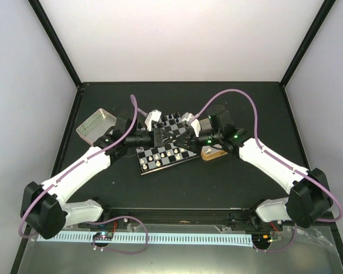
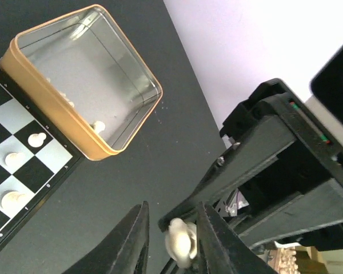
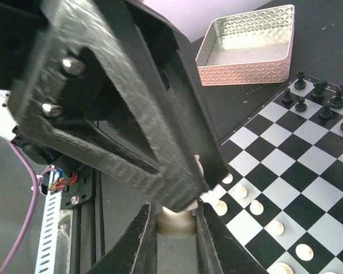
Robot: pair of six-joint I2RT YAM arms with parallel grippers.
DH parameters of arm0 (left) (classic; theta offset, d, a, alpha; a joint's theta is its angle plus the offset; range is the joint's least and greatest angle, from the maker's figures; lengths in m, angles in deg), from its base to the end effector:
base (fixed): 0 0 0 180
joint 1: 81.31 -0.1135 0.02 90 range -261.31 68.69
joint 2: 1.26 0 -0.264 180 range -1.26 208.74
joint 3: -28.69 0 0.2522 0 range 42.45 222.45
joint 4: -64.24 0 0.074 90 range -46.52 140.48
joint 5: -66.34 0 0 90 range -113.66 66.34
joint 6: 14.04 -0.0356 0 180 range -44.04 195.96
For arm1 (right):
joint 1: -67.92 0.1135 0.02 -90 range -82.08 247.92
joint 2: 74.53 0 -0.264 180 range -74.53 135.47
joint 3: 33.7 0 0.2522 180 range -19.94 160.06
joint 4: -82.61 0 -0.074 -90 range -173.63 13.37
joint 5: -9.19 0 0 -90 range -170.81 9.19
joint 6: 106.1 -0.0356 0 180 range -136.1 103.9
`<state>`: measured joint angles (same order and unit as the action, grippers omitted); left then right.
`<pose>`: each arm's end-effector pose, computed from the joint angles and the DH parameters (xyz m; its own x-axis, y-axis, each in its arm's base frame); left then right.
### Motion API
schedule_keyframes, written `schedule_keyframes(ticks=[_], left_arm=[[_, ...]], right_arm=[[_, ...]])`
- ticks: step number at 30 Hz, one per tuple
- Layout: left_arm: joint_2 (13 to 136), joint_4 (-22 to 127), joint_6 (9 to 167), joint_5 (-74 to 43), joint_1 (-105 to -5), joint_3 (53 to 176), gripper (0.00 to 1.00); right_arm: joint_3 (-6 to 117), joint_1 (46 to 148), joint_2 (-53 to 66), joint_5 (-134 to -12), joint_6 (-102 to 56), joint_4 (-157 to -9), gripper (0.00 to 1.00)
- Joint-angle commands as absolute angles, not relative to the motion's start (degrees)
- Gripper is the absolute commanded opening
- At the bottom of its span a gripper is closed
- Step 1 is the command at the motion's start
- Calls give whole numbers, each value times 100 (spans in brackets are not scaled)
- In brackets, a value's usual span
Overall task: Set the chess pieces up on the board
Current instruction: Place the chess piece on the chessboard.
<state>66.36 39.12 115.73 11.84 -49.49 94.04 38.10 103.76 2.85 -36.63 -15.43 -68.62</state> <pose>0.2125 -0.1562 0.3002 -0.8553 -0.0822 -0.5116 0.4166 0.4779 -0.7733 0.2250 0.1931 0.2904 -0.4470 -0.3332 -0.8301 -0.8916 0.2406 0.3836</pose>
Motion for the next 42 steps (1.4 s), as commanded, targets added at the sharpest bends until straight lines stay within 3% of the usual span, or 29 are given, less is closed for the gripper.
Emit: schedule_keyframes(ticks=[1,5,7,12,17,22,27,42], left_arm=[[6745,3801,11650,1561,-5010,9676,20],[6730,3836,11645,1608,-5021,9677,4],[6706,3835,11628,1620,-5021,9661,2],[6533,3568,11411,1069,-5026,9579,2],[6086,3041,11152,-768,-5011,9217,2],[5783,2920,11129,-2409,-4829,8596,2],[5860,3004,11123,-3296,-4434,8209,2],[6780,4079,10780,-3404,-4039,7428,1]], right_arm=[[3927,10439,133,-3524,-1401,-6886,9],[3922,10447,156,-3619,-1417,-6890,9],[3928,10454,160,-3734,-1502,-6901,13],[3809,10455,52,-4312,-1771,-7030,49],[3351,10451,-301,-4932,-2217,-7489,68],[3044,10451,-490,-5608,-2688,-7785,70],[2993,10451,-361,-5937,-2943,-7845,70],[3218,10453,90,-6002,-3021,-7682,70]])
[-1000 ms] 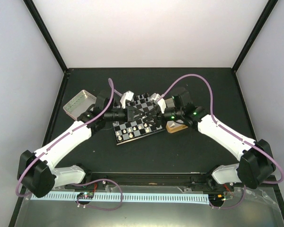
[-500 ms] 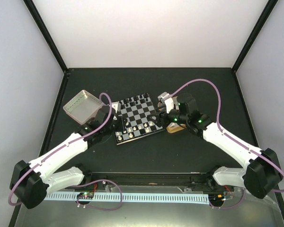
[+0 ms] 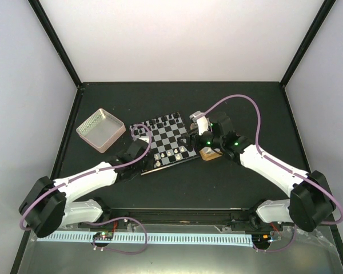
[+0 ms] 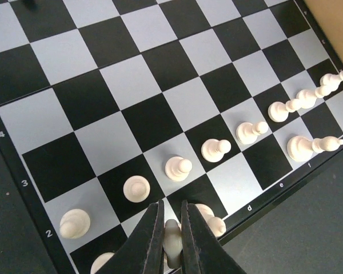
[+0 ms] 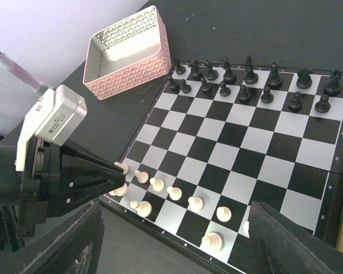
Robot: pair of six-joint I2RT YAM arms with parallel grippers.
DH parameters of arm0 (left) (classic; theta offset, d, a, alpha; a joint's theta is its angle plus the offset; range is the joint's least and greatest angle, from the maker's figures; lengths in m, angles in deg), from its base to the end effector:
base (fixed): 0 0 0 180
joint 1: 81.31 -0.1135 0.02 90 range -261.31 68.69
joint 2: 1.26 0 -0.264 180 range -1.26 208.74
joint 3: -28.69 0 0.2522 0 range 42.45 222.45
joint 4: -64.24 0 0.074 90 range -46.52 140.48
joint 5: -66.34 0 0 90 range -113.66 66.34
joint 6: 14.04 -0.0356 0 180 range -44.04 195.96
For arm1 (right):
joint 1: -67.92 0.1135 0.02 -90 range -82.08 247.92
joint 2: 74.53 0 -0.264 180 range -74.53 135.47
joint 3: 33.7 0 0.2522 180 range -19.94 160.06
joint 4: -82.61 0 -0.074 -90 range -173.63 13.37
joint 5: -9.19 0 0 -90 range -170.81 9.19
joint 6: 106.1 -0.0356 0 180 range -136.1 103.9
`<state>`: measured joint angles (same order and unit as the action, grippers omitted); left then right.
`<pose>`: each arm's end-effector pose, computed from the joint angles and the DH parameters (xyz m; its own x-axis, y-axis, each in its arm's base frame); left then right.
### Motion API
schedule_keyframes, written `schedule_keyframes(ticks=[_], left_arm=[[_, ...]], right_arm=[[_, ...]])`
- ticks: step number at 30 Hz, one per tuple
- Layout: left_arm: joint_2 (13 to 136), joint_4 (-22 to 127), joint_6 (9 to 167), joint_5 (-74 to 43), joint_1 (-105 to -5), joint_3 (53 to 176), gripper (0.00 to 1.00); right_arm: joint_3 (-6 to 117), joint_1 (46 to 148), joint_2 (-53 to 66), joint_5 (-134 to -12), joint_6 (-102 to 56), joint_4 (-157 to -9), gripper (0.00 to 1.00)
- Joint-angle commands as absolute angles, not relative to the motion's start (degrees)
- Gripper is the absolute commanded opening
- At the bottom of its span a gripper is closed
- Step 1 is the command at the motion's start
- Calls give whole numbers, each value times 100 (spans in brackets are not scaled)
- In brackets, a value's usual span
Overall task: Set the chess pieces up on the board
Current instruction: Place the chess piece on the chessboard.
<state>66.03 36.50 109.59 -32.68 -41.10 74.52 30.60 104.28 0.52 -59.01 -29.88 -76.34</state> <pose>0.1748 -0.1404 0.1821 -0.7911 -0.0474 -0.6098 0.1456 0.9537 -0.2631 0.2262 0.1830 0.2651 -0.6038 -0.1699 -0.7788 -0.6804 0.6189 0.3925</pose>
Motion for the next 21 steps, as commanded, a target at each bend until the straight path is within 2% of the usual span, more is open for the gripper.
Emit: schedule_keyframes(ticks=[1,14,21], left_arm=[[6808,4099,10772,-3411,-4026,7411,2],[7153,4271,10785,-3425,-3998,7197,3],[7169,4331,10772,-3369,-3988,7145,13]], right_arm=[[3224,10454,108,-6013,-3024,-7673,70],[3330,10456,307,-6035,-3001,-7580,69],[3346,10455,359,-6016,-3004,-7568,69]])
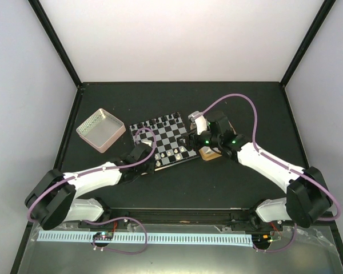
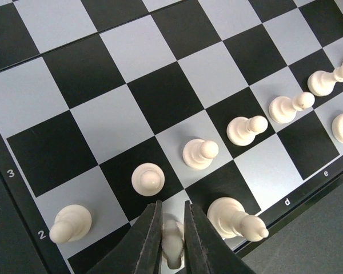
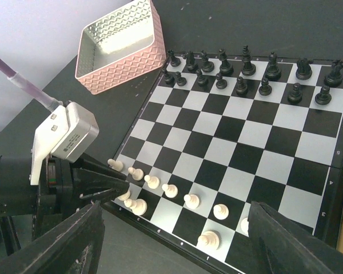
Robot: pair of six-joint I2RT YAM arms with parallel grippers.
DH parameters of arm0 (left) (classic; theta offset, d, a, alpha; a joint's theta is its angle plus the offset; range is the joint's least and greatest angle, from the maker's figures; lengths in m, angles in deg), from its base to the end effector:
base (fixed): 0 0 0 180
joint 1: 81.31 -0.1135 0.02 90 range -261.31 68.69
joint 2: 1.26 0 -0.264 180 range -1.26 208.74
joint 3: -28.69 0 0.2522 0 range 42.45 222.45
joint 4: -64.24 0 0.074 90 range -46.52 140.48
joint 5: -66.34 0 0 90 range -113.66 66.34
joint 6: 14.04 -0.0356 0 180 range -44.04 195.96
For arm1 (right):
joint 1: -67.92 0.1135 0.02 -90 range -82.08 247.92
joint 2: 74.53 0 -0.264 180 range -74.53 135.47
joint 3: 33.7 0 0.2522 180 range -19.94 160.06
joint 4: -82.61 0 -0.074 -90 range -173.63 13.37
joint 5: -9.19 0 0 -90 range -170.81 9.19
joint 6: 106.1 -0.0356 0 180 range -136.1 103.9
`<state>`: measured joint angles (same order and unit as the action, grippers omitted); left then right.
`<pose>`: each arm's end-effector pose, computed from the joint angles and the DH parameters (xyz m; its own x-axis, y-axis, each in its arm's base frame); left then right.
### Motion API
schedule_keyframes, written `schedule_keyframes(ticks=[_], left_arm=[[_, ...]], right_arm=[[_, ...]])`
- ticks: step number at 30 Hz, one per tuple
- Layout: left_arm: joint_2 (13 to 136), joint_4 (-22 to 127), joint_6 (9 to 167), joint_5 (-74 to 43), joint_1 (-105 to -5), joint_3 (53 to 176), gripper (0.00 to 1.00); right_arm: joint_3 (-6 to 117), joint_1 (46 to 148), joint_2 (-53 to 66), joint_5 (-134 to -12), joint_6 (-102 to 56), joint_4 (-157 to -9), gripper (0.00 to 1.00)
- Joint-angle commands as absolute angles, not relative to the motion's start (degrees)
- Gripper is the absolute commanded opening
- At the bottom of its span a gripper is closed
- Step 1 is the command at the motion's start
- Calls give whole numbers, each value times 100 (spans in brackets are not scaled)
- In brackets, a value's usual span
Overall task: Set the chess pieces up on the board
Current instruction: Place the chess piece on the chessboard.
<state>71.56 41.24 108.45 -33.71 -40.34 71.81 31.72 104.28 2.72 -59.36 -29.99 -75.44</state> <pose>0.1756 -0.1443 0.1540 -0.8105 0.0033 -0.5857 0.1546 0.9657 -0.2084 0.2320 0.1869 0.2597 -0.6259 -0.1833 -0.7581 -0.6658 0.6318 0.3969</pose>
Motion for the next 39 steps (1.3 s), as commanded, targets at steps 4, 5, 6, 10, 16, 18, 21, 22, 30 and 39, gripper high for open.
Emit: schedule_keyframes(ticks=[4,5,6,10,16,18,21,22,30,39], left_arm=[[7091,4316,10747,-3293,-3989,7145,21],[7057,4289,10743,-3282,-3990,7157,21],[7010,4246,10744,-3281,-3991,7167,21],[6826,4131,10743,-3281,-3981,7179,21],[6710,4070,10739,-3268,-3977,7242,12],[6777,4072,10735,-3263,-3980,7250,12],[6908,4072,10741,-3241,-3982,7264,15],[6957,4072,10728,-3237,-3982,7274,16],[7116,4033,10688,-3264,-3979,7303,19],[7076,3984,10689,-3175,-3975,7312,12]], right_arm=[[3360,10454,377,-6001,-3001,-7558,69],[3369,10451,378,-6006,-3006,-7560,70],[3367,10456,375,-6007,-3004,-7558,69],[3376,10450,361,-6011,-3028,-7560,69],[3380,10456,284,-6118,-3112,-7553,69],[3356,10451,265,-6124,-3127,-7558,69],[3339,10456,251,-6146,-3143,-7513,69],[3331,10457,246,-6152,-3147,-7503,69],[3321,10451,254,-6121,-3172,-7495,69],[3337,10454,264,-6147,-3186,-7480,68]])
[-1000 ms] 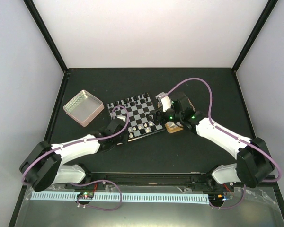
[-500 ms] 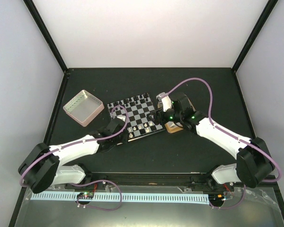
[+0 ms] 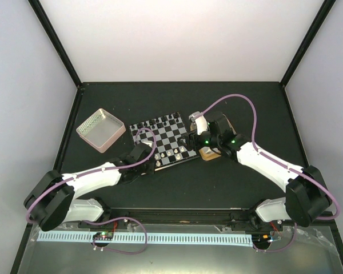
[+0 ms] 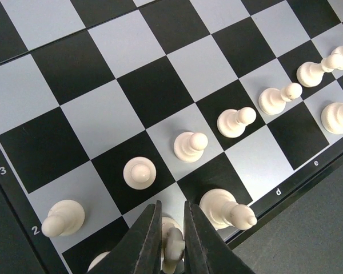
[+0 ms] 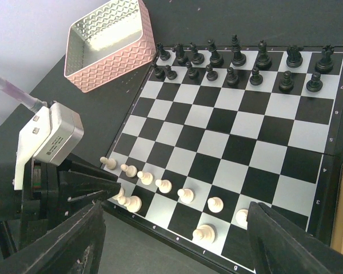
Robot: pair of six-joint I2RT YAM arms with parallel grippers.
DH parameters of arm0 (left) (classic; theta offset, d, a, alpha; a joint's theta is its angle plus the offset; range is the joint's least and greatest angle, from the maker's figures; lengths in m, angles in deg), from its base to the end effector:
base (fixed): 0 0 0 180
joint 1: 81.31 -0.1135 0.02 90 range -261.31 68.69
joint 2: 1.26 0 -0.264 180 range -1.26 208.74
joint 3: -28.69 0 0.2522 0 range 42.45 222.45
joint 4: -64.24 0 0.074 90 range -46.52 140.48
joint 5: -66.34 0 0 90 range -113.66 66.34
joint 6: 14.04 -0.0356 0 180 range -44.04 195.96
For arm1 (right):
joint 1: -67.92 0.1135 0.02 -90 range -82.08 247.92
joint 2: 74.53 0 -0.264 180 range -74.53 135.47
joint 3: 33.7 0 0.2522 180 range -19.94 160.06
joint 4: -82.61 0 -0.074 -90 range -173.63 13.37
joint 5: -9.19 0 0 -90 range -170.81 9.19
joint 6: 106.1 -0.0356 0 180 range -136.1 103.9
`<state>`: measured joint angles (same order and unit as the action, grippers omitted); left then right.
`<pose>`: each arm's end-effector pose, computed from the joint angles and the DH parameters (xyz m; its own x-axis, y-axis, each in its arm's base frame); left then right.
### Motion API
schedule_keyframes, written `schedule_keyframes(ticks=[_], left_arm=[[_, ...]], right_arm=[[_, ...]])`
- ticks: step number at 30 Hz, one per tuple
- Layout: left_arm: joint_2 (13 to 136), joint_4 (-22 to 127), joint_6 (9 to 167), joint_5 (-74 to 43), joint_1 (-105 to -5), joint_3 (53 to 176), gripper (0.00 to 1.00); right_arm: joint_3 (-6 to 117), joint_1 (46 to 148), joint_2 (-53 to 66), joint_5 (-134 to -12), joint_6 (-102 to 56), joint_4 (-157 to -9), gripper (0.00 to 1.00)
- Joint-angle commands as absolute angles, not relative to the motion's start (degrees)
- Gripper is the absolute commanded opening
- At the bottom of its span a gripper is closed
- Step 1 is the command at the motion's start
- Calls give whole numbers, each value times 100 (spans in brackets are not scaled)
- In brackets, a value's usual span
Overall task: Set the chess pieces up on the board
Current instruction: Place the chess piece on the chessboard, then adjust the storage box at the center of the board.
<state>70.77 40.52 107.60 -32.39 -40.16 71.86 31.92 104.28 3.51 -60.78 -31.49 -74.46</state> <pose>0.1736 -0.1445 0.1562 -0.8139 0.0227 -0.5806 0.1809 0.9595 -0.2161 0.2337 0.1872 0.2554 -0.6567 -0.1739 -0.7338 -0.6303 0.6608 0.4075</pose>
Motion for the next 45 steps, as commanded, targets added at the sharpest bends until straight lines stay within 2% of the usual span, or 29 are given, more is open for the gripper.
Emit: schedule_keyframes(ticks=[1,5,10,18,24,29,39,45], left_arm=[[7085,3980,10692,-3167,-3981,7306,12],[7091,3974,10715,-3157,-3982,7295,12],[7019,3931,10708,-3152,-3982,7343,19],[6676,3582,10601,-3363,-3986,7705,27],[5936,3252,10593,-3621,-3984,7816,34],[5215,3143,10446,-3561,-3996,7879,44],[4357,3164,9889,-3386,-4022,8132,59],[3879,3268,9918,-3273,-4026,8281,60]], right_arm=[[3335,10457,267,-6147,-3183,-7483,68],[3327,10453,272,-6139,-3200,-7481,68],[3348,10456,241,-6260,-3253,-7433,68],[3628,10328,-30,-8011,-3802,-6529,68],[3955,9651,248,-8383,-3694,-5750,69],[4744,9184,1208,-8531,-2788,-5247,70],[5882,9015,2637,-8662,201,-4588,85],[7003,9004,3762,-8995,1289,-3968,81]])
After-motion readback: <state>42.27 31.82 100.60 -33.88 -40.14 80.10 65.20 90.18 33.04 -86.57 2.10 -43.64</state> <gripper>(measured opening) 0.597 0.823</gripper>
